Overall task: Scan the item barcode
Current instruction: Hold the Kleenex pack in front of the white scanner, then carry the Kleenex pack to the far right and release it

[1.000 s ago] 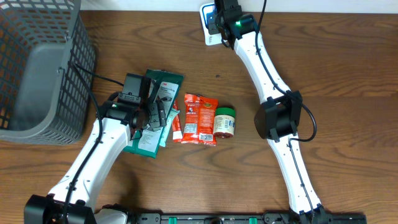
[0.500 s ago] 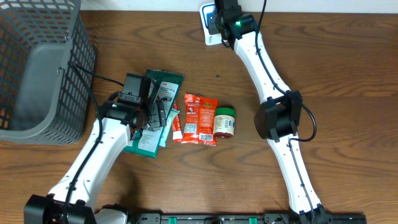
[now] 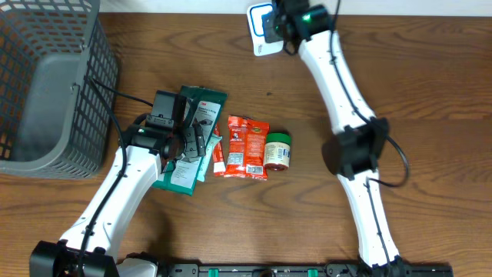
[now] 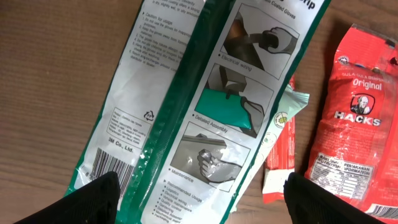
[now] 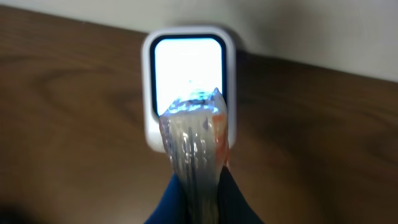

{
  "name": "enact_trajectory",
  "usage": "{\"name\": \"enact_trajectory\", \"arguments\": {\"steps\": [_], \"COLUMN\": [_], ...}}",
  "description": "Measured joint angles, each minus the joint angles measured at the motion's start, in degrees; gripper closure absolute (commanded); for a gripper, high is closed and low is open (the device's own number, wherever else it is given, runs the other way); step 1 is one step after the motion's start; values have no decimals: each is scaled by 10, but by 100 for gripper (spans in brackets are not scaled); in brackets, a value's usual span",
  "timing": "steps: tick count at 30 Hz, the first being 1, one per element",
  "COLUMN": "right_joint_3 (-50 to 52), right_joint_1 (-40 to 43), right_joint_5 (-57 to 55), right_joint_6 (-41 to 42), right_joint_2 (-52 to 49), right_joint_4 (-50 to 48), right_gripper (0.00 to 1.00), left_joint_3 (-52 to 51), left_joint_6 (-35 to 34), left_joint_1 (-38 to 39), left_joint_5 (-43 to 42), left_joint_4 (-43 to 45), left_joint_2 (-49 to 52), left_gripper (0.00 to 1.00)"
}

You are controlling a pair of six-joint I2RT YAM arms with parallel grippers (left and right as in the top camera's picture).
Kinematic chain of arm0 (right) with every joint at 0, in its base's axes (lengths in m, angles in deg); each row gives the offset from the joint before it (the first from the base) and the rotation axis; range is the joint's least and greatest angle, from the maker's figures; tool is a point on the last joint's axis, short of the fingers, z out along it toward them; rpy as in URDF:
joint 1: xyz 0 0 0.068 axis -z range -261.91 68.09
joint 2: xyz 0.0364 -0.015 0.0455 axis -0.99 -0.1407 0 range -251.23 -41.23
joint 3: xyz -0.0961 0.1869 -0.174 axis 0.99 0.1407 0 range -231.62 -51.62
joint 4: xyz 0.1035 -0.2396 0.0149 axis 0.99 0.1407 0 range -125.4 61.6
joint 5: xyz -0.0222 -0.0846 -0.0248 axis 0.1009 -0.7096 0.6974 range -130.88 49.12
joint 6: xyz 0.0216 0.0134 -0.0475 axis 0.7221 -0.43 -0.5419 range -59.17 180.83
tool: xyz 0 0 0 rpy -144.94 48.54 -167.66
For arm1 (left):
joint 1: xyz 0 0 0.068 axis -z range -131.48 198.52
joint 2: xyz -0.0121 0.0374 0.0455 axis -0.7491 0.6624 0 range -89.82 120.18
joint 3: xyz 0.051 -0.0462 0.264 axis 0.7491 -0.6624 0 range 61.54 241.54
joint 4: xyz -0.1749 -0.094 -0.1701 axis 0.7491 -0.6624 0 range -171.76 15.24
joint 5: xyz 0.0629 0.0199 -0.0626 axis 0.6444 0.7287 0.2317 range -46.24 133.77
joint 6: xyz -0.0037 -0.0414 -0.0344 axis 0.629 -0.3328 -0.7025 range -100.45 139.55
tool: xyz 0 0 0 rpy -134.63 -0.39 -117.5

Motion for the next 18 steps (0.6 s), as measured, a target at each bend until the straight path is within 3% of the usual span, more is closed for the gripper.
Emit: {"name": "enact_trajectory", "arguments": {"steps": [9,14,18], "right_joint_3": [-12,-15,20], "right_joint_1": [8,46,80], "right_joint_5": [10,8,-3], "right_joint_6": [0,0,0], "right_joint_2": [218,241,234], "right_joint_4": [251,341,347], "right_gripper": [99,99,99], "left_joint_3": [0,0,0], "left_joint_6": [0,0,0], "left_joint_1": [0,0,0], "left_joint_5": [0,0,0], "left_joint_4": [0,0,0], "left_joint_2": [0,0,0], "left_gripper": [15,15,15]}}
